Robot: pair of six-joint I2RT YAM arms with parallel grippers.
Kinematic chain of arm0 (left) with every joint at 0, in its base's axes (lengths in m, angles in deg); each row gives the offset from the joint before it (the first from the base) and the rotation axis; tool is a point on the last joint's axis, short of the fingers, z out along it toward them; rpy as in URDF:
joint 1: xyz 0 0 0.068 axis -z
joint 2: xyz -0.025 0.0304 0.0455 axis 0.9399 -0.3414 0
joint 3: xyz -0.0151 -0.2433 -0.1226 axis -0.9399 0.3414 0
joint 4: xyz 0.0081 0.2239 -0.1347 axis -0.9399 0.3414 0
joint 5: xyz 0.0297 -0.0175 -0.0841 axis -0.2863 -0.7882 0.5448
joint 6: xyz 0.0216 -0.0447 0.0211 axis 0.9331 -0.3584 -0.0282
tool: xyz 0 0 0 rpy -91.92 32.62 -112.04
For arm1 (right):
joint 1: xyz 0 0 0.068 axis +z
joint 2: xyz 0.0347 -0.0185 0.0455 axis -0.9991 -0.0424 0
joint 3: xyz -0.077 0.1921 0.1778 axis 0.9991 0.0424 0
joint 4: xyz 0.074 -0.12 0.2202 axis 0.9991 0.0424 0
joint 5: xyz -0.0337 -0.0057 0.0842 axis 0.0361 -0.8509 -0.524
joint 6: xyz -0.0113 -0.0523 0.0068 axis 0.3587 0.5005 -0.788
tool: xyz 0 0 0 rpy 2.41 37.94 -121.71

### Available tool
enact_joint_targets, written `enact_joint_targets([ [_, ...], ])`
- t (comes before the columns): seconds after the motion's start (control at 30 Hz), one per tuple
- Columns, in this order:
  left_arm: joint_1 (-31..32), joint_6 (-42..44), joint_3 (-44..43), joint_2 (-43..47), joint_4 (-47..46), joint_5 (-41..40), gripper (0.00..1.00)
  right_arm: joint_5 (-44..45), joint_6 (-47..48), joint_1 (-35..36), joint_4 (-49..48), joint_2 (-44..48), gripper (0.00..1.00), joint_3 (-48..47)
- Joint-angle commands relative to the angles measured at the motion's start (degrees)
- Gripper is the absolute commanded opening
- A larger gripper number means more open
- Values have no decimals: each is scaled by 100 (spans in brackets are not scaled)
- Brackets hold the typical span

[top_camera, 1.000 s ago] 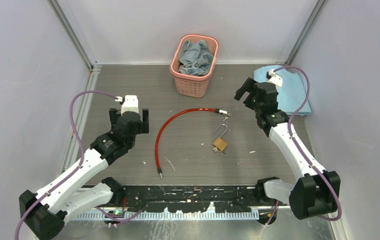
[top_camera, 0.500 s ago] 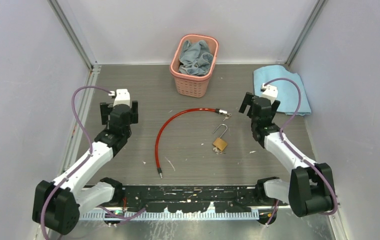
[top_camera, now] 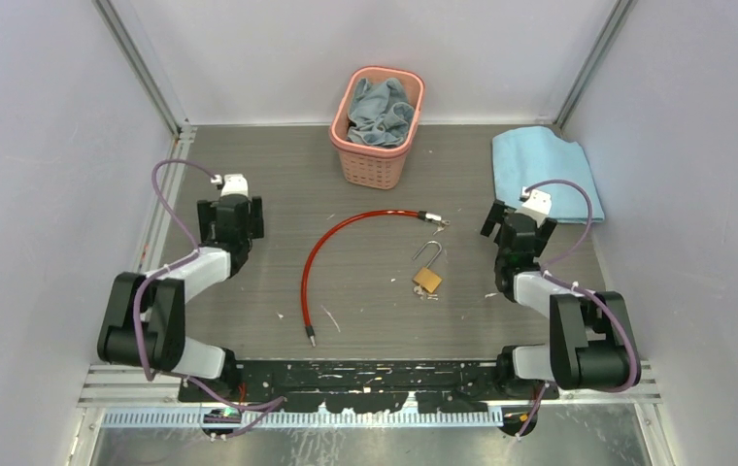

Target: Unlock with the key

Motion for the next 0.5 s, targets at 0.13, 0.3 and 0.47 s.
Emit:
enact_joint_targets([
  [0.13,-405,-288,595,-694,-2240,674,100,-483,-325,-440,-1790,-598,100,311],
  [0.3,-553,-343,702,-680,-2349,1015,100,-650,-277,-455,-2133,-856,100,392],
  [0.47,-555,-197,1613,-836,-4017,1393,97,-763,-206,-451,-2965,-1381,100,579],
])
